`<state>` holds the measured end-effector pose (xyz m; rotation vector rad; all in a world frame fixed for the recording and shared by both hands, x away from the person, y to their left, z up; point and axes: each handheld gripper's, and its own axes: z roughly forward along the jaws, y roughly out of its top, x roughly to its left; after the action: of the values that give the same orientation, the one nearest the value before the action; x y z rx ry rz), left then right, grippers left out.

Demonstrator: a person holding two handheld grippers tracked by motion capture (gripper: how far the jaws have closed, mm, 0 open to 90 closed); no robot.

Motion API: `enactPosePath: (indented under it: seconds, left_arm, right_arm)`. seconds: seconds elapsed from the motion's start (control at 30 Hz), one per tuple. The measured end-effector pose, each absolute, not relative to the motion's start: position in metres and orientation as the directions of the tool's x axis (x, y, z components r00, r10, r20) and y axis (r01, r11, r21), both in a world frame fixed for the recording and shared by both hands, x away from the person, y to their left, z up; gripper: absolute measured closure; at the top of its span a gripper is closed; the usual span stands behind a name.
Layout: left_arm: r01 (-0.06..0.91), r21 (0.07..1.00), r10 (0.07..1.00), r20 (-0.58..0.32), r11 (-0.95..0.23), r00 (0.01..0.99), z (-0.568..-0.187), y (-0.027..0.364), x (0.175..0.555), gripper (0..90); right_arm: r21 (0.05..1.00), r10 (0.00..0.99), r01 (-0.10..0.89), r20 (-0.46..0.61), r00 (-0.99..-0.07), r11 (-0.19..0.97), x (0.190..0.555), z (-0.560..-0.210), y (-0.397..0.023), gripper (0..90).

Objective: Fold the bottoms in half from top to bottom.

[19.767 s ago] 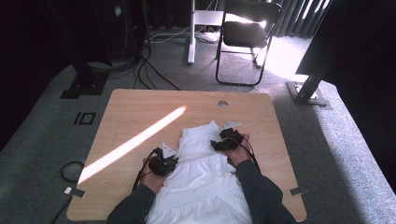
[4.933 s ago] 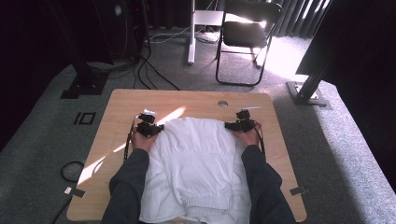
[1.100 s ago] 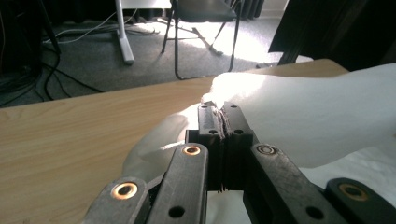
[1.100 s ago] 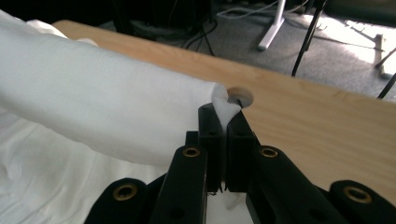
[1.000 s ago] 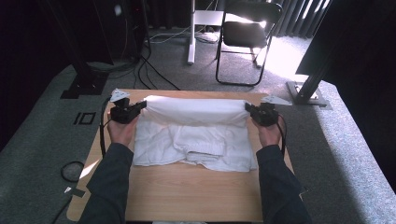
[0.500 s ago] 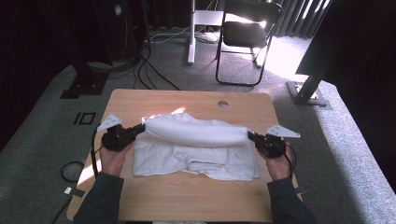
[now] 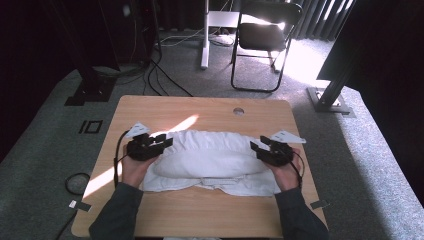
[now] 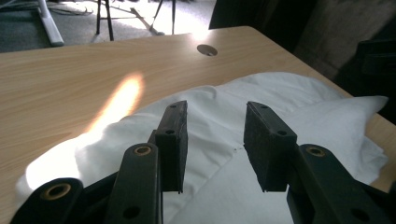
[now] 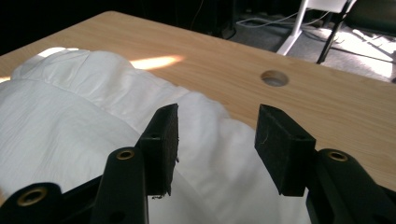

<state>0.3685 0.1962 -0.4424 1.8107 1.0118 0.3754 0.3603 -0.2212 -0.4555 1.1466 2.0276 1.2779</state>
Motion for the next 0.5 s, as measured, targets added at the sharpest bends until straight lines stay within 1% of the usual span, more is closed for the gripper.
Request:
enactPosePath:
  seconds: [0.1,0.2,0.3,0.4,0.5]
  left_arm:
    - [0.506,0.840,0.772,-0.186,-0.196,0.607,-0.459,0.176,0.380,60.8]
    - [0.552,0.800,0.771,-0.195,-0.233,0.607,-0.480,0.164,0.383,60.8]
    - [0.584,0.767,0.767,-0.198,-0.267,0.610,-0.501,0.162,0.375,60.9]
    - [0.604,0.744,0.775,-0.191,-0.287,0.603,-0.518,0.166,0.364,60.8]
    - [0.602,0.725,0.797,-0.124,-0.334,0.592,-0.529,0.169,0.354,60.9]
  right_arm:
    - [0.870,0.840,0.437,0.052,-0.540,0.228,0.376,-0.466,-0.200,49.6]
    - [0.839,0.838,0.473,0.039,-0.544,0.268,0.385,-0.484,-0.184,49.8]
    - [0.802,0.840,0.517,0.034,-0.541,0.300,0.380,-0.503,-0.178,50.2]
    - [0.789,0.841,0.525,0.020,-0.540,0.319,0.368,-0.516,-0.179,50.1]
    - [0.785,0.845,0.528,0.011,-0.534,0.324,0.358,-0.521,-0.182,50.1]
